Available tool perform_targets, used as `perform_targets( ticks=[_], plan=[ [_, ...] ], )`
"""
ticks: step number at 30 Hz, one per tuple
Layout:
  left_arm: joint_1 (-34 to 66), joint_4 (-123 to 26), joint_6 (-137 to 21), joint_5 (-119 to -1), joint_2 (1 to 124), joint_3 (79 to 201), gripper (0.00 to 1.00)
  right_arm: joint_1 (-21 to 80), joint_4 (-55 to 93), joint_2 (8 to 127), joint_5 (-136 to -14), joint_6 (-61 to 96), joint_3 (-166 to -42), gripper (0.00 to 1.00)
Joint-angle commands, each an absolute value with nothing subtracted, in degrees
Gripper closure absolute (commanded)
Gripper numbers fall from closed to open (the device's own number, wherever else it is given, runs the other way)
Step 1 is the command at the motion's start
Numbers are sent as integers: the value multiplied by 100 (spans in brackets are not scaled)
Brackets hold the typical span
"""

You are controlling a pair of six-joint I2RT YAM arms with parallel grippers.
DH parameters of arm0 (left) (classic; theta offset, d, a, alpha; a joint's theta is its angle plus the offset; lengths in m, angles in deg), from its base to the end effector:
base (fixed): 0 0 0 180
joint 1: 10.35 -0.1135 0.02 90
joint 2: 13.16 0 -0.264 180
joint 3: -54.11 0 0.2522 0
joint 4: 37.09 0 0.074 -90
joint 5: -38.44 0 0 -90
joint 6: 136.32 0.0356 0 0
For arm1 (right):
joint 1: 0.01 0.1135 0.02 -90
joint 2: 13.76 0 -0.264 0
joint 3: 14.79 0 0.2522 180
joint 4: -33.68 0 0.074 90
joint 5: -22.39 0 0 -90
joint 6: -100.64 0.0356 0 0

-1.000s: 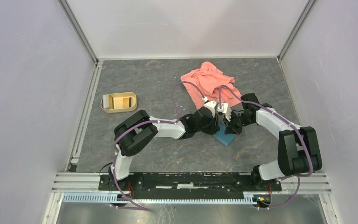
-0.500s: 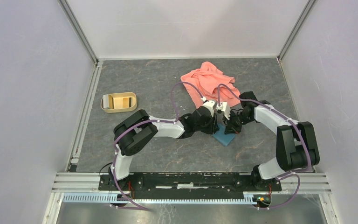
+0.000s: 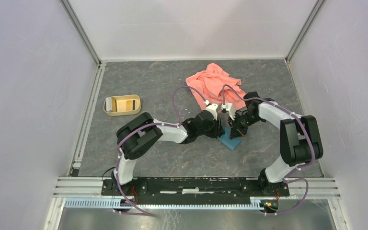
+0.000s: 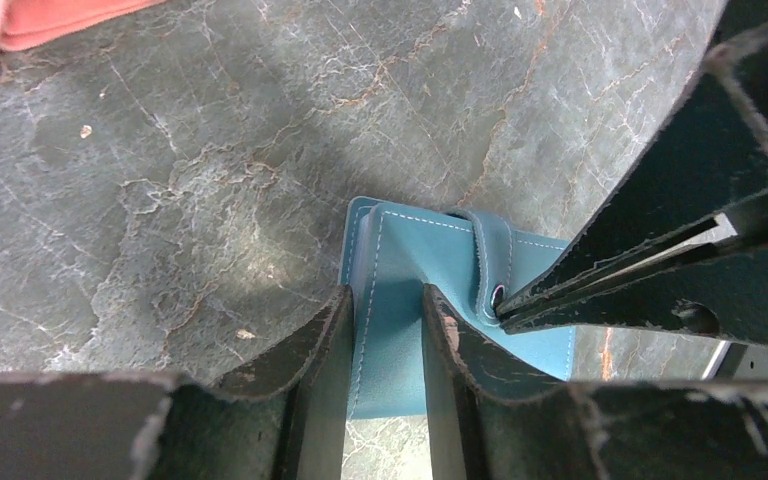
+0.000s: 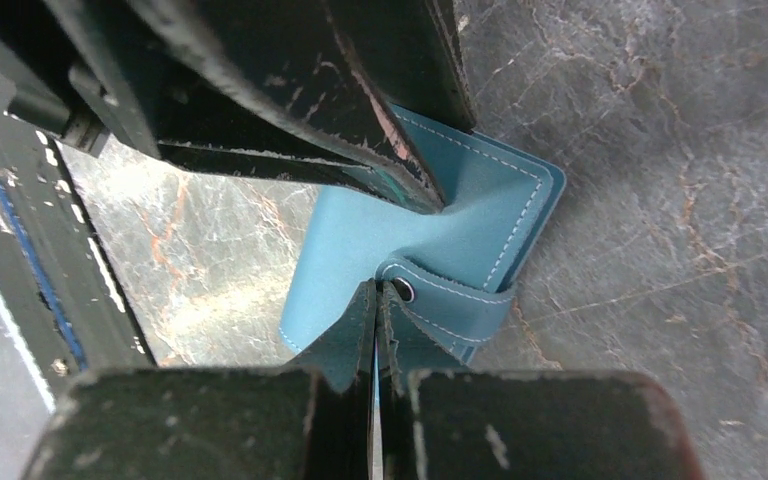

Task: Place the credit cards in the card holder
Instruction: Close the card holder at the center of the board.

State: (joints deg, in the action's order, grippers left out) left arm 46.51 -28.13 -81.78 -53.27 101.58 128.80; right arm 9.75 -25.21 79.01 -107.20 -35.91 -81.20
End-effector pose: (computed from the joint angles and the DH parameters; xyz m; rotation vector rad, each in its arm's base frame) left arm 0.2273 -0.3501 0.1344 0.4414 2.2327 -0.9506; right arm 0.2594 0.0676 0.1641 -1.3146 2.3705 0.8902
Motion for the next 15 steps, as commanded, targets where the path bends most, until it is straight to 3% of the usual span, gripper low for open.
perform_targets(
  ticks=[1, 5, 12, 15],
  plan=[
    [4709, -2990, -8278, -5474, 10295, 12670, 64, 1231, -2535, 8590, -10542, -3424, -8014, 100],
    [4706, -2924, -8292, -5467, 10259, 12623, 64, 1189, -2611, 8639, -10644, -3456, -8162, 100],
    [4616, -2882, -8208, -5436, 10050, 12572, 63, 901, -3488, 7959, -11366, -4586, -8627, 50],
    [4546, -2801, -8086, -5242, 9666, 12434, 61, 834, -3642, 7550, -11426, -4870, -8721, 44]
  ],
)
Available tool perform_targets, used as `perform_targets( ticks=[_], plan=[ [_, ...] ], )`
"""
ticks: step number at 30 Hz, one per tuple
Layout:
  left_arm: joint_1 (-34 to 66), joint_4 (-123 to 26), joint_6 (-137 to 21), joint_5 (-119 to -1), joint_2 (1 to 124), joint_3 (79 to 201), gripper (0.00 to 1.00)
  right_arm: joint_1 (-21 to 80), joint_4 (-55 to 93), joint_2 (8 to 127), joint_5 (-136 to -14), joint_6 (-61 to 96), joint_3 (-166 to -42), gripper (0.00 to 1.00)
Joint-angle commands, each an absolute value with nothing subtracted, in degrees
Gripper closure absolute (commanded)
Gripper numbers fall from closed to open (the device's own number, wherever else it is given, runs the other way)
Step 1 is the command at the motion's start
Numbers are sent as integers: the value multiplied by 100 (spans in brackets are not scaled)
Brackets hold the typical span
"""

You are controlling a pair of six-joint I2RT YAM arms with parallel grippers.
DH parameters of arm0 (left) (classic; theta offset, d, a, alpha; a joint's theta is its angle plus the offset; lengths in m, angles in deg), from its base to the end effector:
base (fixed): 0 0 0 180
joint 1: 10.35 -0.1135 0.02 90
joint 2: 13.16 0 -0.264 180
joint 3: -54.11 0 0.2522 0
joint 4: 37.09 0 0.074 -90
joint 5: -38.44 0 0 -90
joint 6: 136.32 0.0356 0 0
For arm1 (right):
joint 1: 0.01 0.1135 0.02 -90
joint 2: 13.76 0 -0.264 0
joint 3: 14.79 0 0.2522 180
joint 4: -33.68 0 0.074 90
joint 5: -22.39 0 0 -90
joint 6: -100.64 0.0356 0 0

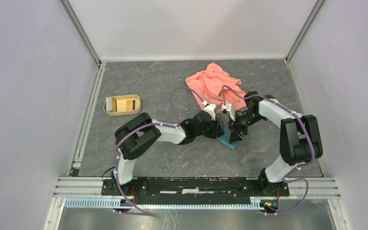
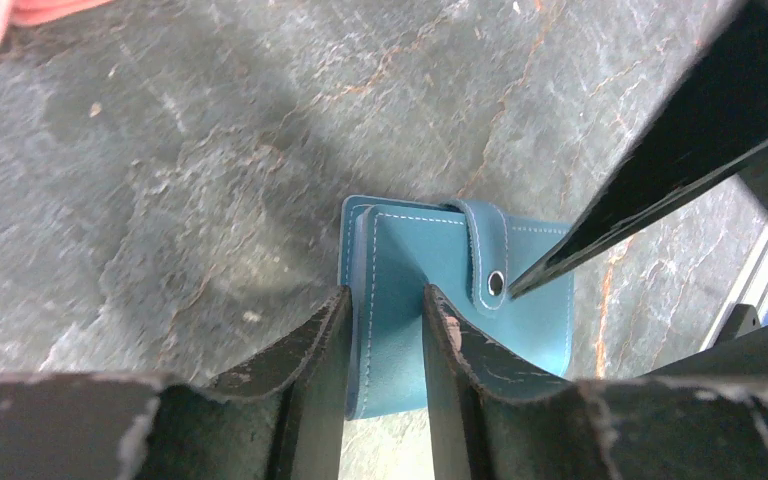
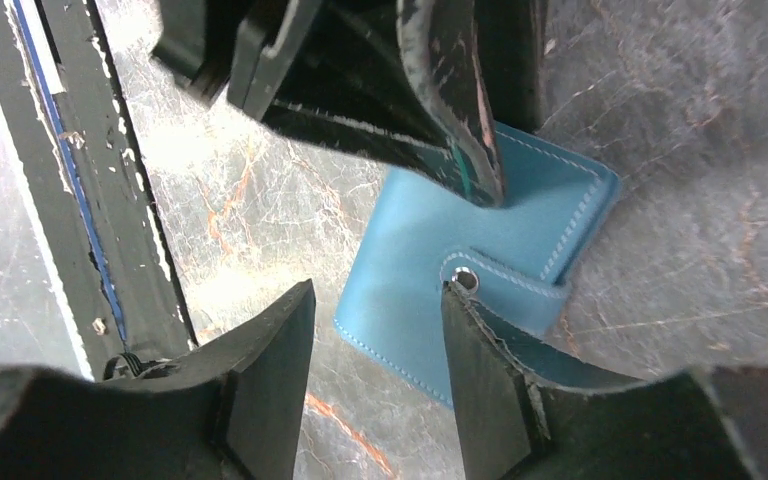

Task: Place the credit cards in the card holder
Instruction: Close the card holder at the center of the board.

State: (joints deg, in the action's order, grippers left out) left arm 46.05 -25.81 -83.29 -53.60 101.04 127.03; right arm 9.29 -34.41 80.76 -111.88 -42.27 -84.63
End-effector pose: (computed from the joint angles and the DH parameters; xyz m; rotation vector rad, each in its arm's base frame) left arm 0.2273 -0.3444 0.1331 0.4048 2.2264 -0.9782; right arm 0.2577 0.0674 0.1720 -1.3758 2.3318 1.0468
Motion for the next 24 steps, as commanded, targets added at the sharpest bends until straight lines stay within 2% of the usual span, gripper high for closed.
perform_targets(
  ticks=[1, 6, 9, 12, 14, 17, 21, 23, 24],
  plan=[
    [4531, -2770, -8013, -5183, 9490, 12376, 59, 794, -3614, 7430, -11428, -4909, -8719, 43],
    [4511, -2748, -7431, -4491, 8457, 12096, 48, 478, -2807, 6620, -11397, -4621, -8315, 42],
    [4511, -2749, -6989, -4194, 7822, 11846, 43, 427, -2058, 6235, -10953, -4474, -7719, 39],
    [4510, -2874, -6528, -3712, 7045, 11475, 38, 428, -2029, 6093, -10611, -5094, -7253, 39],
    [4511, -2967, -6297, -3302, 6445, 11165, 27, 423, -1920, 5939, -10322, -5613, -6936, 37],
    [4454, -2995, -6106, -3001, 5581, 10673, 1, 422, -1718, 5739, -10114, -6573, -6540, 33],
    [4209, -3543, -6142, -3377, 4697, 10407, 0, 464, -1541, 5955, -10144, -7168, -6434, 31],
    [4186, -3886, -6143, -3329, 4308, 10359, 0, 641, -1433, 6182, -10144, -7027, -6514, 34],
    [4186, -4056, -6155, -3241, 4139, 10321, 0, 802, -1328, 6281, -10172, -6865, -6544, 39]
  ],
)
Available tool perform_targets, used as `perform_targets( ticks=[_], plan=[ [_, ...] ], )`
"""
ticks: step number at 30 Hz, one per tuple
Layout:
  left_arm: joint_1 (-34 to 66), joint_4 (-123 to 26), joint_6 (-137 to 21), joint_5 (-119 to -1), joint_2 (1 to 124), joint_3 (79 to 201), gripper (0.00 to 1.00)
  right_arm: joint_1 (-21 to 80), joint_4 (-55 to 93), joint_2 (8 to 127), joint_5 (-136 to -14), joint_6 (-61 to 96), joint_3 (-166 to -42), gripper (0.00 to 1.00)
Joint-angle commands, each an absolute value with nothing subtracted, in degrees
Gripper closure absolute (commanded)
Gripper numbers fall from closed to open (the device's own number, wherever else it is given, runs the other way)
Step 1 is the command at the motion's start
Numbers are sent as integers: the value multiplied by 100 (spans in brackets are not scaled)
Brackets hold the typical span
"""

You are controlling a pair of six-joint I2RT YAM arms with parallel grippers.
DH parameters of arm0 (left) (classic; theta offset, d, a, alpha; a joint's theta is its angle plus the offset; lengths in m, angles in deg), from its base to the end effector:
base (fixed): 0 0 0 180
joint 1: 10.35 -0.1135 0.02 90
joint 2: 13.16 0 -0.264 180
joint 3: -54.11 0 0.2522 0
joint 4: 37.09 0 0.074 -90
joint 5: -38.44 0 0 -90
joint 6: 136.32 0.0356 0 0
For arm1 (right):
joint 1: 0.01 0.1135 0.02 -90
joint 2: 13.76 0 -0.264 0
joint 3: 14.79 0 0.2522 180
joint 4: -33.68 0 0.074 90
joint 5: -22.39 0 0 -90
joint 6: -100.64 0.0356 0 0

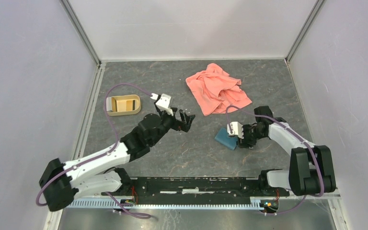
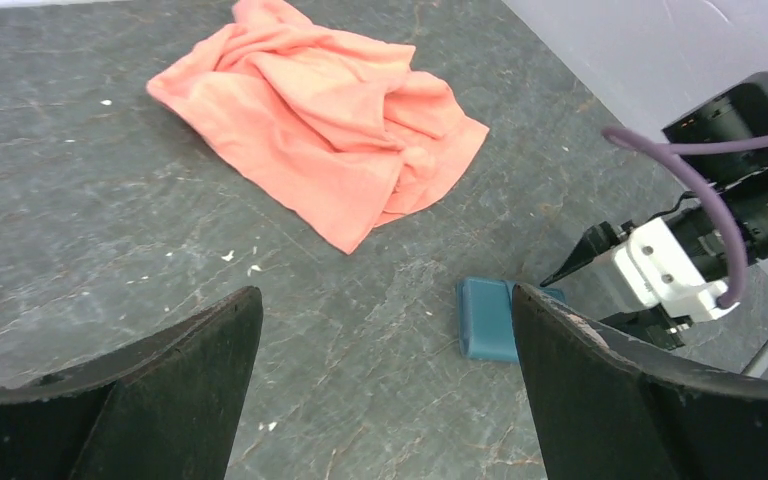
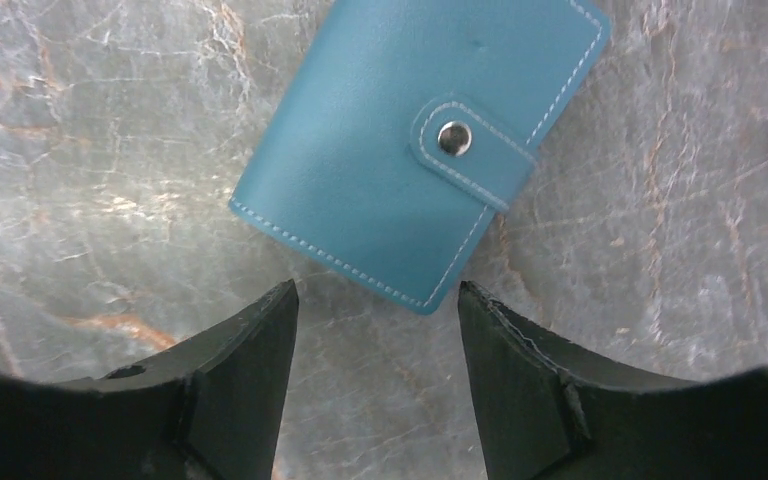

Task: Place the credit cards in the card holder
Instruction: Close the card holder at the center of the board.

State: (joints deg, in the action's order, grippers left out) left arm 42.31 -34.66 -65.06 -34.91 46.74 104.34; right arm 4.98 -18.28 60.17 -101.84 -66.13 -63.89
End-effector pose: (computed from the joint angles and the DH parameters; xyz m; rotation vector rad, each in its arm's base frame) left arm 0.1558 -0.1874 0.2859 0.2905 1.7148 -0.6818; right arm 0.1969 0.0373 0.1606 -1.7520 1.8839 0.4669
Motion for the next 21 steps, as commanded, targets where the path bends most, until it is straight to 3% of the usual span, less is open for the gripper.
perform_targets(
  ticks=[1, 5, 7, 11, 15, 17, 21],
  plan=[
    [4179, -4120, -6179, -3187, 3967, 10268, 0, 958, -1252, 6346, -10233, -6684, -6566, 42],
    [4170, -4292, -6327, -3008, 3394, 10049, 0, 1881, -670, 6616, -10516, -5487, -6755, 62],
    [4168, -4310, -6391, -3004, 3228, 9993, 0, 2379, -22, 6809, -10408, -4420, -6971, 65],
    [4168, -4521, -6448, -2998, 3164, 10093, 0, 2795, 614, 7371, -10599, -3074, -7726, 53],
    [4168, -4840, -6463, -2966, 3103, 10231, 0, 2757, -459, 7782, -10257, -3520, -9000, 44],
    [4160, -4920, -6449, -2892, 3008, 10207, 0, 2427, -816, 7782, -10294, -3775, -9347, 42],
    [4085, -4915, -6427, -2792, 2956, 10134, 0, 1570, -199, 7479, -10513, -3149, -9417, 36]
  ],
)
